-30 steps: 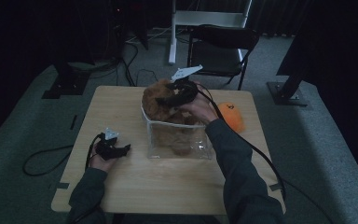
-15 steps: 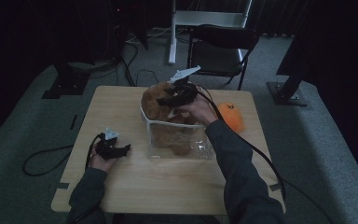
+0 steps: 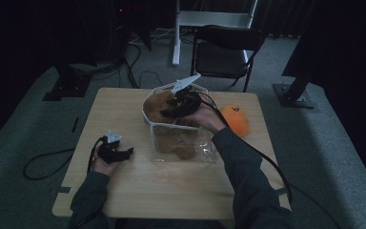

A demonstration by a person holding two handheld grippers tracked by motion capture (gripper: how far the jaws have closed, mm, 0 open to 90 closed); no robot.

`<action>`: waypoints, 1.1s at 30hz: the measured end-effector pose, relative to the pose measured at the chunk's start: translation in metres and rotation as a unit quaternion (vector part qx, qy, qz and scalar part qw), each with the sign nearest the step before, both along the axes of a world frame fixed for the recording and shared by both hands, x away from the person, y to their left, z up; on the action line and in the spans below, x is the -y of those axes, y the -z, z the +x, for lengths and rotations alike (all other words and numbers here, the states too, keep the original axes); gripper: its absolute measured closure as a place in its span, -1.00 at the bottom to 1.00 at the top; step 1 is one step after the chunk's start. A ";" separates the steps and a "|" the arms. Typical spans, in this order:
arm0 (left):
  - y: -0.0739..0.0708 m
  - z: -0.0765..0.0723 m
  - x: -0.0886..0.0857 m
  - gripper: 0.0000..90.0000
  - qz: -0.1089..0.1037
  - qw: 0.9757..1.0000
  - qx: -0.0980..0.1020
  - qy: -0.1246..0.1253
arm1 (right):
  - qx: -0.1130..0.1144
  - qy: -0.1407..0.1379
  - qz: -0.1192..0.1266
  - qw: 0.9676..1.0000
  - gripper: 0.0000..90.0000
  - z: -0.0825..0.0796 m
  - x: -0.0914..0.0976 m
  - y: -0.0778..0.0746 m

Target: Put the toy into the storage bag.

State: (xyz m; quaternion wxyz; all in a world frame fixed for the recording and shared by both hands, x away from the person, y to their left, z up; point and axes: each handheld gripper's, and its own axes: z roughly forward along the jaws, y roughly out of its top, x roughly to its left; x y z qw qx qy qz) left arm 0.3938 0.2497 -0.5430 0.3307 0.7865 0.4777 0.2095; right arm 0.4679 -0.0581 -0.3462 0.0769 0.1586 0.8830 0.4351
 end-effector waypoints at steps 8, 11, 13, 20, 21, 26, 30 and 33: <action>0.000 0.000 0.000 -0.38 0.000 1.000 0.000 0.000 | 0.002 0.000 0.019 1.000 0.13 0.000 0.011 -0.001; 0.000 0.000 0.000 -0.38 0.000 1.000 0.000 0.000 | 0.008 0.007 0.028 1.000 0.10 0.002 0.014 -0.003; 0.000 0.000 0.000 -0.38 0.000 1.000 0.000 0.000 | 0.010 0.012 0.029 0.999 0.07 0.003 0.015 -0.003; 0.000 0.000 0.000 -0.38 0.000 1.000 0.000 0.000 | 0.027 0.021 0.016 0.999 0.06 0.000 0.017 -0.006; 0.000 0.000 0.000 -0.38 0.000 1.000 0.000 0.000 | 0.031 0.022 0.015 0.999 0.06 -0.001 0.018 -0.006; 0.000 0.000 0.000 -0.38 0.000 1.000 0.000 0.000 | 0.044 0.029 0.012 0.999 0.07 -0.002 0.022 -0.008; 0.000 0.000 0.000 -0.38 0.000 1.000 0.000 0.000 | 0.048 0.042 0.023 0.998 0.06 -0.001 0.030 -0.011; 0.000 0.000 0.000 -0.38 0.000 1.000 0.000 0.000 | 0.050 0.045 0.024 0.997 0.06 -0.001 0.032 -0.012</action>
